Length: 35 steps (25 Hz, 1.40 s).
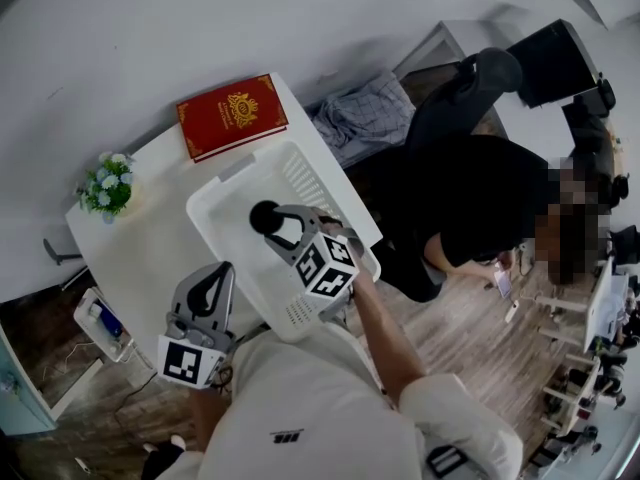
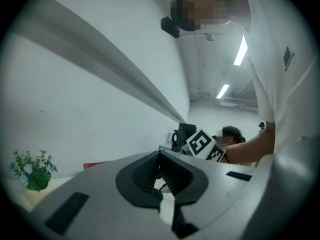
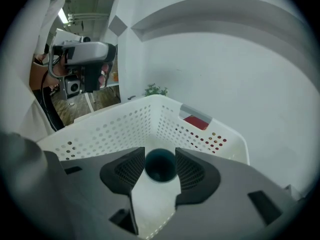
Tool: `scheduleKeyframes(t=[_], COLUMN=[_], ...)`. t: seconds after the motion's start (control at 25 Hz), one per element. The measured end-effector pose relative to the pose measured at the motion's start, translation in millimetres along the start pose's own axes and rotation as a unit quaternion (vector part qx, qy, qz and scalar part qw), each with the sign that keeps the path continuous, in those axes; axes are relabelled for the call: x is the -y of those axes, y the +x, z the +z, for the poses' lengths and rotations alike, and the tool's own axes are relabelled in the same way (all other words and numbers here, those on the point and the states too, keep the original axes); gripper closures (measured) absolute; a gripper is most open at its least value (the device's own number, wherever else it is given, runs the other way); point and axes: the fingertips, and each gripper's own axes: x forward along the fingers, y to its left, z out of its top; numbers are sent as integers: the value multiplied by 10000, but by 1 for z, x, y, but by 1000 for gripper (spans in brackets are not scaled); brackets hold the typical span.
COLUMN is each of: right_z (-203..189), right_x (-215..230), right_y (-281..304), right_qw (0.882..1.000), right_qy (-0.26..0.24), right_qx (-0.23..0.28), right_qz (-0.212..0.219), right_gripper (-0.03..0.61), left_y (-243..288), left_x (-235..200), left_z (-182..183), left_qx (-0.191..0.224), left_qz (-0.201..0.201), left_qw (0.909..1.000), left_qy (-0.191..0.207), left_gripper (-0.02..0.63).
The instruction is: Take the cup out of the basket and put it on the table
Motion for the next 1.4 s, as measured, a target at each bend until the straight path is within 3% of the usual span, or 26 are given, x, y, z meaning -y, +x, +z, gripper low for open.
scheduleKeyframes(t=[0.48,0.72,1.4], right_z=[-20,-33,-60], right_x=[1,-2,0], right_y=[33,46,72], right_qw=[9965,9922,9833], right_qy=[-87,1,115], right_qx=[-817,-1164,-1643], right_qz=[177,437,780], right_gripper=[317,233,169], left_y=[-6,-6,-11], left_x=[-10,-13,-22], left_z=[-3,-6,-10], left_qx=[-14,-17,-72], left_qz=[33,18,80], left_qw=[10000,9999,9998], left_qy=[-86,-118,-179], left_gripper=[604,604,604])
